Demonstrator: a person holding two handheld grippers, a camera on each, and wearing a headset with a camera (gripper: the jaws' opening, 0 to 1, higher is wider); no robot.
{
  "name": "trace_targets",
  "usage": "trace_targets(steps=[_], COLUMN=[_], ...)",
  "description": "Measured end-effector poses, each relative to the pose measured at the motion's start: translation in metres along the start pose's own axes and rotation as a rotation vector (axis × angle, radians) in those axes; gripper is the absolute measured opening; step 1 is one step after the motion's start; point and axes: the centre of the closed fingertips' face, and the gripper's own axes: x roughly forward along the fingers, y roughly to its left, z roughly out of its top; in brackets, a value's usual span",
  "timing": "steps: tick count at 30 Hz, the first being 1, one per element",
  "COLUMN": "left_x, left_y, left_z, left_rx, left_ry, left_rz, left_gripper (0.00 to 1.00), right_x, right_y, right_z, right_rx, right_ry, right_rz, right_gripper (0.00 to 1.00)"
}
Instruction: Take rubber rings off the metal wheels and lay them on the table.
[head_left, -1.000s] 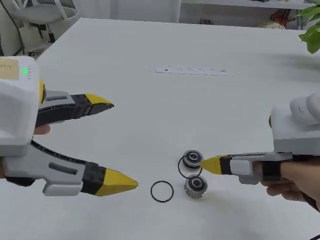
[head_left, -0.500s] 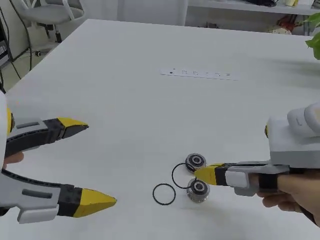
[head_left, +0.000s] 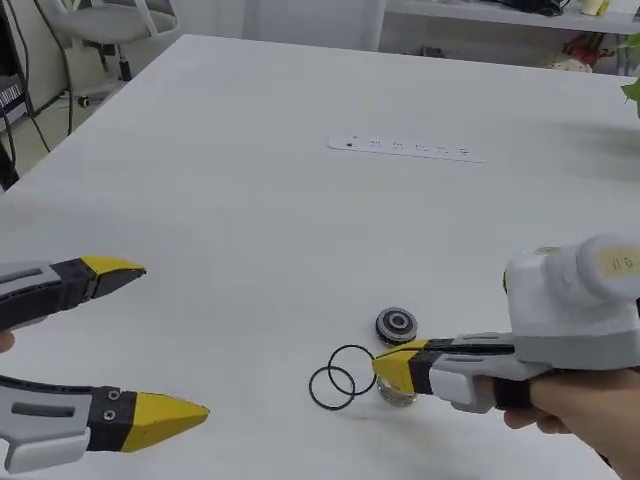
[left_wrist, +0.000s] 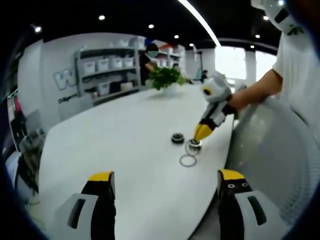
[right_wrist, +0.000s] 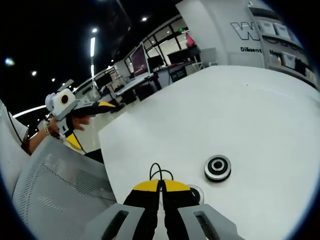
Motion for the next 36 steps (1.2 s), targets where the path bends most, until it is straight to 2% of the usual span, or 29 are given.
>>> trace_targets(steps=[4,11,18,29,36], left_x=[-0.001,0.000,0.000,0.000,0.002], left_y=[0.000,-0.002,0.000,-0.001,-0.001], left_z=[-0.004,-0.005,-0.004,-0.009,-0.005], left_rx=[-0.016,-0.016,-0.023,-0.028,-0.035], left_ry=[0.001,0.007,0.000,0.012,-0.003], left_rz=[0.009,0.007,0.011,0.008,0.003], left_gripper=[0.85,0.85,0.85,0.84,0.84], right_x=[0.004,0.006,0.012,0.014,0.016], right_y=[-0.002,-0.008,0.000,-0.007,-0.009], right_z=[-0.006,-0.005,-0.008,-0.012,-0.012], right_rx=[-0.026,-0.046,-0.062,-0.105,-0.160], right_ry=[0.027,0.027,0.043,0.066,0.074], right_rz=[-0.011,-0.039,-0.016,-0.051,-0.065], right_gripper=[0.00,0.00,0.00,0.00,0.01])
